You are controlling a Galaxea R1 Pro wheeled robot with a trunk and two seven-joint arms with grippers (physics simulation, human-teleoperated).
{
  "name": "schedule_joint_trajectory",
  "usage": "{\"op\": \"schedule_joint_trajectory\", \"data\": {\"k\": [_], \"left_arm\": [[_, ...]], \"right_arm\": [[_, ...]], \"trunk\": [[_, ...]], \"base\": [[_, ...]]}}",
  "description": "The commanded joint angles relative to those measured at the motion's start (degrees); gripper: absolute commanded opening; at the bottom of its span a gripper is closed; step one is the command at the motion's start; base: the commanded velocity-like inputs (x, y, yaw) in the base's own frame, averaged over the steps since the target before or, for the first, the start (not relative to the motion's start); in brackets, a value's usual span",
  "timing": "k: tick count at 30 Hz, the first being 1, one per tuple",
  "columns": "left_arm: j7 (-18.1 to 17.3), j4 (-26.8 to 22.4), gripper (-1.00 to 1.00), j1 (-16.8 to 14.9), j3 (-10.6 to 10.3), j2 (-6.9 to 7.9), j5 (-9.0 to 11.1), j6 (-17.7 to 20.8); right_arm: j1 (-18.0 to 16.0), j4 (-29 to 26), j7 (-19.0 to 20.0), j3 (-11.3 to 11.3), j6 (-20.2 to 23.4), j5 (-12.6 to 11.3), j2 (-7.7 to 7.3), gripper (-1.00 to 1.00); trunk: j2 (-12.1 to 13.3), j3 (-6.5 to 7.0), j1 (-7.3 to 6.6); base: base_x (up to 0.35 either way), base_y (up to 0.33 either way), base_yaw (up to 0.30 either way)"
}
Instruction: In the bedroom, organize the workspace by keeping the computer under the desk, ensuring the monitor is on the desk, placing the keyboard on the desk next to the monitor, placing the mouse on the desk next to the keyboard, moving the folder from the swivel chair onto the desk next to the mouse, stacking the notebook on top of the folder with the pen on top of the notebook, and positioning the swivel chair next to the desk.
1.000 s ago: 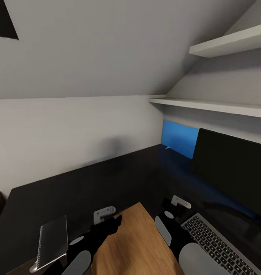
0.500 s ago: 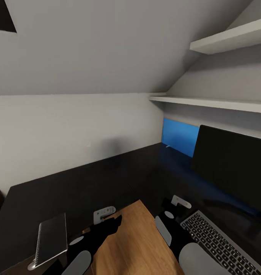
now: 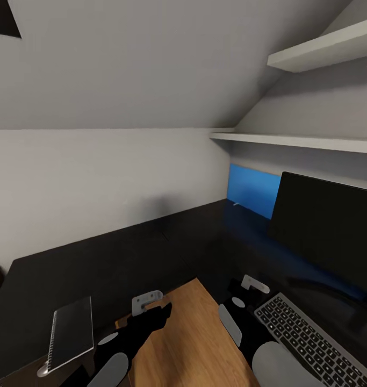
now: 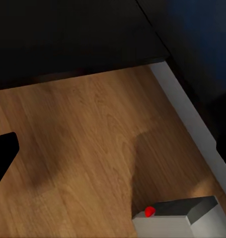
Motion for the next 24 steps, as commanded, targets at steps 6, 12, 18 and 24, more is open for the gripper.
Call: {"op": "schedule_joint_trajectory", "data": {"k": [6,12,18,24], "left_arm": [[0.4,-0.1,1.0,-0.1,-0.2,0.08,0.3,0.1],[0.4,-0.1,1.0,-0.1,-0.2,0.05,0.3,0.1],[0.4,-0.1,1.0,-0.1,-0.9,0.08,0.3,0.1],[0.4,-0.1,1.0,-0.1,-1.0,0.12,0.3,0.1]], "right_arm": [[-0.1,0.0,-0.1,0.3,-0.5,-0.7,-0.06,-1.0],[-0.1,0.0,-0.1,0.3,-0.5,-0.7,-0.06,-1.0],[-0.1,-0.1,-0.1,0.3,-0.5,-0.7,-0.06,1.0],[-0.1,-0.1,-0.1,0.3,-0.6,-0.7,-0.06,1.0]], "trunk": [[0.0,-0.06,0.0],[0.0,-0.06,0.0],[0.0,-0.06,0.0],[0.0,-0.06,0.0]], "base": [[0.0,0.0,0.0],[0.0,0.0,0.0],[0.0,0.0,0.0],[0.0,0.0,0.0]]}}
